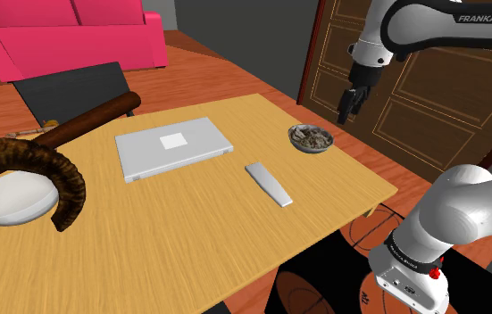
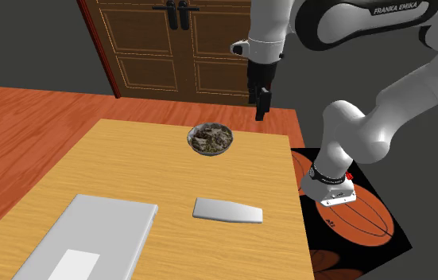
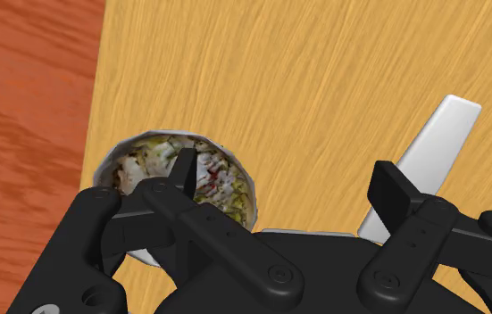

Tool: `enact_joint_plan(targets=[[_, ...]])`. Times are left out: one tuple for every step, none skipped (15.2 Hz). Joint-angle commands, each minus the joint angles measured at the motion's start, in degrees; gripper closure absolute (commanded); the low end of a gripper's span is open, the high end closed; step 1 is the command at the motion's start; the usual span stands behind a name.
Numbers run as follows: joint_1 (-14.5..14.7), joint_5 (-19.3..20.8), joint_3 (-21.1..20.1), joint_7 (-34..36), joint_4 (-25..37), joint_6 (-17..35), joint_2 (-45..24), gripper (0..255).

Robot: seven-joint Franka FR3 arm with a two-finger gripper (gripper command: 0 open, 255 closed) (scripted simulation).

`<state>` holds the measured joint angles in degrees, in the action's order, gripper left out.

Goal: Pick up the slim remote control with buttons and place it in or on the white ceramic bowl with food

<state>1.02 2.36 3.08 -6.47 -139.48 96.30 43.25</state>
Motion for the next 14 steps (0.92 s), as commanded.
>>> enact_joint_plan(targets=[[0.0,0.0,0.0,0.0,0.0,0.0,0.0,0],[0.3,-0.7,-1.0,1.6,-1.1,1.4,-0.3,0],[0.6,-1.5,-2.0,3.2,-2.1,2.8,-0.7,0],[0.9,-2.2,-3.1,4.8,-3.0,4.2,-1.2,0],[1.2,-2.9,-4.1,6.3,-3.8,5.6,-1.8,0],[1.5,-3.7,-5.2,7.9,-4.6,7.1,-2.5,0],[1.8,-4.4,-6.2,9.4,-5.2,8.6,-3.3,0],[2.1,-5.0,-7.3,11.0,-5.8,10.2,-4.3,0],[2.4,-5.7,-8.3,12.5,-6.3,11.8,-5.3,0],[2.8,-6.3,-9.4,14.1,-6.7,13.3,-6.4,0],[3.1,-6.9,-10.4,15.6,-7.0,15.0,-7.7,0],[3.3,-7.5,-11.5,17.2,-7.2,16.6,-9.0,0],[3.6,-8.0,-12.5,18.7,-7.3,18.2,-10.4,0],[3.8,-8.5,-13.6,20.3,-7.3,19.8,-12.0,0]])
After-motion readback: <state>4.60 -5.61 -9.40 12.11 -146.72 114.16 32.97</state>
